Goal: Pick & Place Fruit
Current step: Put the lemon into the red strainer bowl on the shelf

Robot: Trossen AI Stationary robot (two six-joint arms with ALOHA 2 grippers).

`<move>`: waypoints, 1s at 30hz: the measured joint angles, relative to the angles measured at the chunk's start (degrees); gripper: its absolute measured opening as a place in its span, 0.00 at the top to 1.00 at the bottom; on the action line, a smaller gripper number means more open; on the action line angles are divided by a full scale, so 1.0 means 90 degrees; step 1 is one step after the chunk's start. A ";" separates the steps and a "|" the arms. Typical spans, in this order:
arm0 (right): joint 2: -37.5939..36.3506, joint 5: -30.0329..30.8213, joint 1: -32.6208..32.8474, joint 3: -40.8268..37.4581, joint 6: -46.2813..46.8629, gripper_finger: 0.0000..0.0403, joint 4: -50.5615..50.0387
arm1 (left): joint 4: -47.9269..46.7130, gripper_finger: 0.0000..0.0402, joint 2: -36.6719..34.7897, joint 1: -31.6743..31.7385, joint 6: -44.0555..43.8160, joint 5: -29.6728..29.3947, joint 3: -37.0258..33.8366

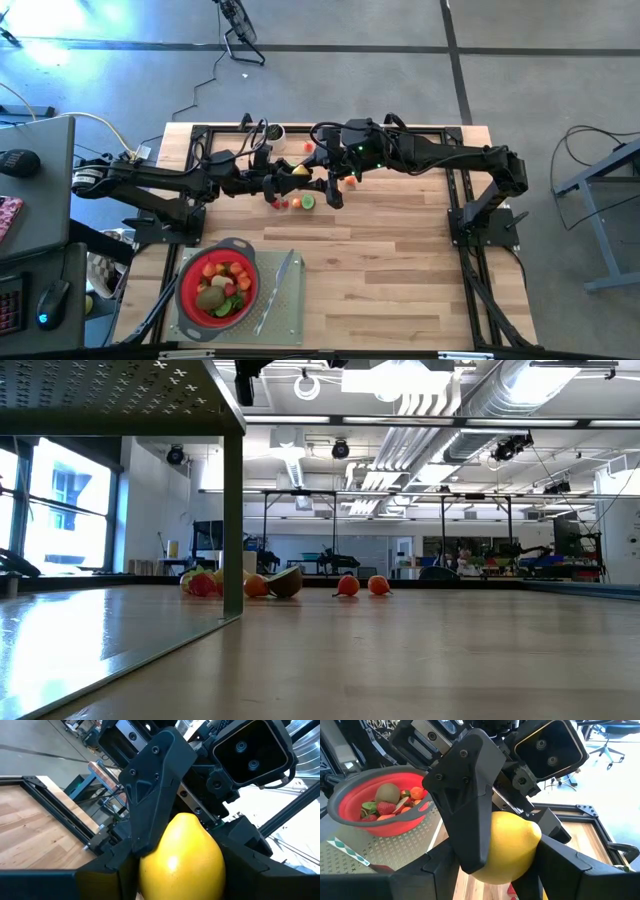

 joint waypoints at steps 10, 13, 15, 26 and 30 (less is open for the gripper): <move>0.0000 0.0236 0.0007 0.0000 -0.0151 0.37 0.0007 | 0.0016 0.51 0.0002 0.0000 0.0002 0.0007 -0.0005; 0.0000 0.0248 0.0007 0.0000 -0.0151 0.32 0.0012 | 0.0043 0.50 0.0002 0.0000 -0.0002 0.0070 -0.0007; -0.0002 0.0264 0.0007 0.0000 -0.0120 0.28 0.0012 | 0.0045 0.51 0.0002 0.0000 -0.0011 0.0108 -0.0007; -0.0652 0.0457 -0.0043 0.0000 -0.0150 0.07 -0.0529 | 0.0212 0.51 -0.0021 -0.0007 -0.0016 0.0203 -0.0012; -0.1092 0.0843 -0.0080 0.0014 -0.0203 0.06 -0.0821 | 0.0167 0.52 -0.0090 -0.0013 -0.0017 0.0459 -0.0027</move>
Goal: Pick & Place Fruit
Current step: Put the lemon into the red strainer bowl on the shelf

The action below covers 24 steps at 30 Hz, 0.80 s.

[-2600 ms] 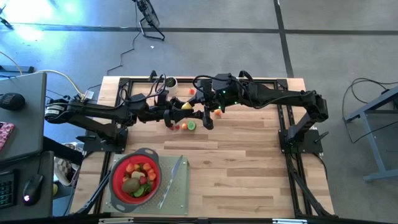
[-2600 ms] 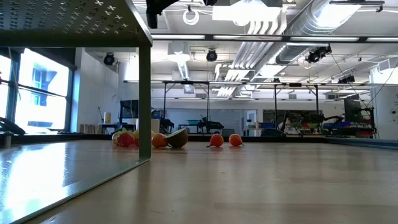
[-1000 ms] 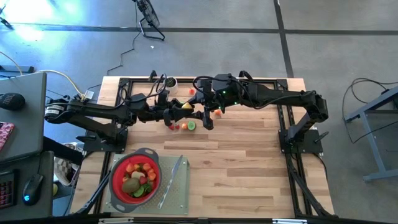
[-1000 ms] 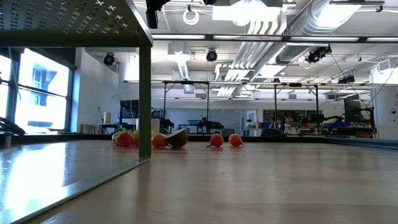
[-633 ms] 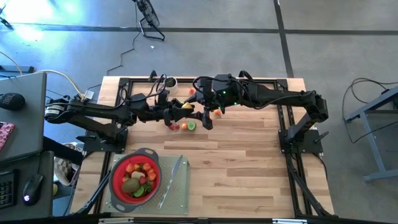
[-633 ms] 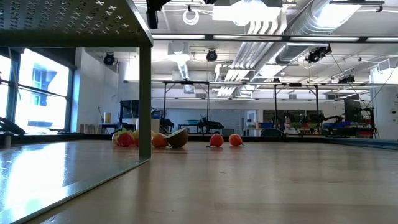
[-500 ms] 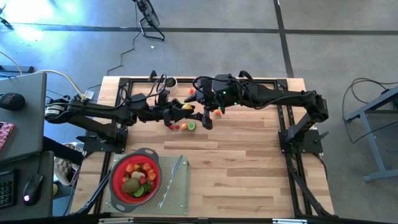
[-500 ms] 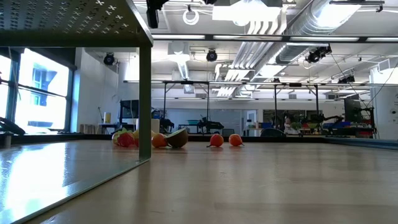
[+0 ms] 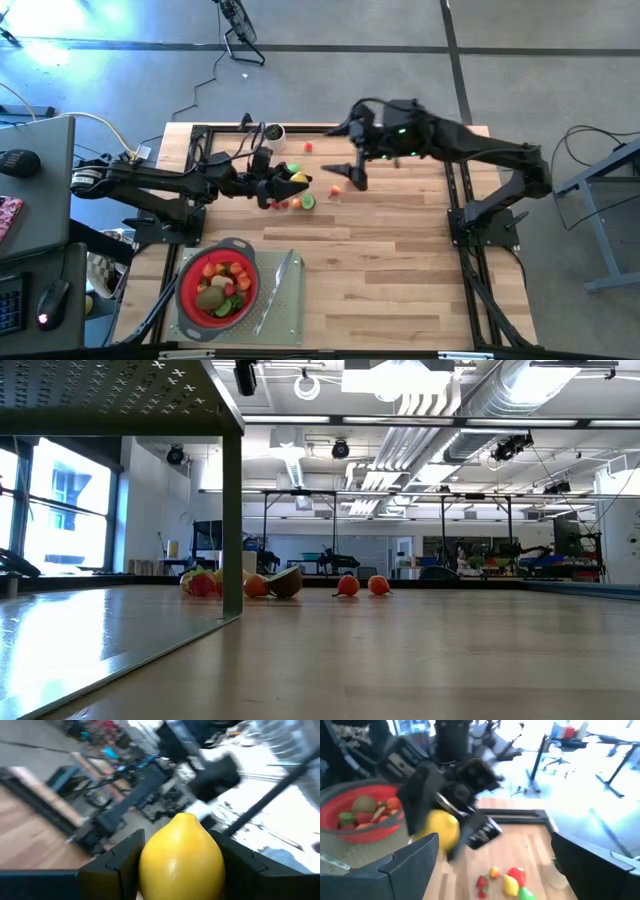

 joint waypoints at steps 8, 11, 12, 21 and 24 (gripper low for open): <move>-0.0642 0.0262 -0.0041 0.0000 0.0048 0.06 -0.0300 | -0.0117 0.51 -0.0757 0.0003 -0.0348 0.0589 0.0005; -0.0676 0.0398 -0.0061 -0.0002 0.0047 0.06 -0.0304 | -0.0542 0.51 -0.1189 0.0005 -0.0599 0.0615 0.0020; -0.0676 0.0446 -0.0058 -0.0002 0.0046 0.06 -0.0309 | -0.0750 0.51 -0.1335 0.0005 -0.0630 0.0634 0.0020; -0.0598 0.0739 -0.0099 -0.0008 0.0030 0.06 -0.0321 | -0.1752 0.51 -0.2266 -0.0472 -0.0639 0.0784 0.0029; -0.0580 0.0778 -0.0112 -0.0012 0.0049 0.06 -0.0317 | -0.3012 0.52 -0.2444 -0.0853 -0.0547 0.0495 0.0342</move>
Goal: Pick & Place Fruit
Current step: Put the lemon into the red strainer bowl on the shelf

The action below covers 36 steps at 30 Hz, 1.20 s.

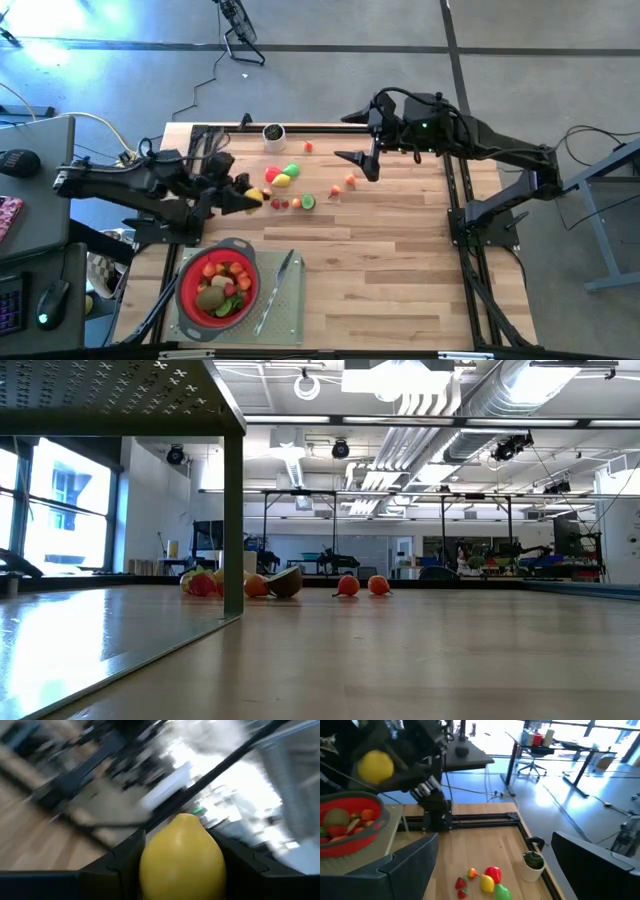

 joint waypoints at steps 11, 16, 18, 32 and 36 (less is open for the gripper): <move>0.0040 0.0457 -0.0041 -0.0002 0.0002 0.06 0.0053 | -0.4905 0.52 0.0425 -0.2205 -0.0021 -0.2167 0.2258; 0.0043 0.0447 -0.0063 -0.0002 0.0000 0.06 0.0116 | -0.5634 0.51 0.0738 -0.3123 -0.0676 -0.2314 0.2534; 0.0043 0.0449 -0.0078 -0.0002 0.0000 0.06 0.0160 | -0.5956 0.50 0.0924 -0.3437 -0.1092 -0.2317 0.2534; 0.0043 0.0333 -0.0418 -0.0002 0.0000 0.06 0.0145 | -0.6019 0.48 0.2002 -0.4598 -0.3126 -0.1731 0.2531; 0.0043 0.0326 -0.0411 -0.0002 0.0000 0.06 0.0141 | -0.6085 0.47 0.2031 -0.4594 -0.3305 -0.1433 0.2531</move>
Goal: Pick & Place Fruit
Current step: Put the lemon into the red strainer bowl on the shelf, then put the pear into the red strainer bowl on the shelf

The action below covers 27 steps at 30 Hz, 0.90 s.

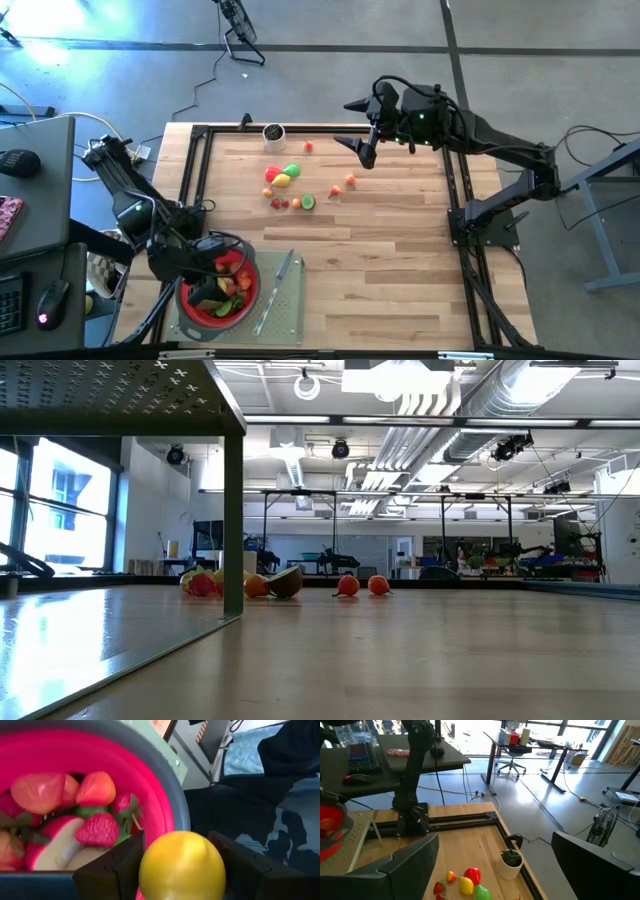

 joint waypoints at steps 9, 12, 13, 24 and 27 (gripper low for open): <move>0.0000 -0.0008 0.0001 0.0000 0.0000 0.06 -0.0107 | -0.0215 0.47 0.0002 0.0002 -0.0018 0.0010 0.0000; 0.0000 -0.0008 0.0003 0.0000 0.0000 0.06 -0.0103 | -0.0490 0.47 0.0002 0.0002 -0.0007 0.0005 0.0000; 0.0000 -0.0008 0.0003 0.0000 0.0000 0.06 -0.0105 | -0.0582 0.47 0.0002 0.0002 -0.0007 0.0005 0.0000; 0.0000 -0.0005 0.0003 0.0000 -0.0002 0.06 -0.0102 | -0.1050 0.47 0.0002 0.0002 0.0033 -0.0004 0.0000; 0.0000 -0.0003 0.0003 0.0000 -0.0002 0.06 -0.0102 | -0.1041 0.47 -0.0004 0.0002 0.0040 -0.0025 0.0000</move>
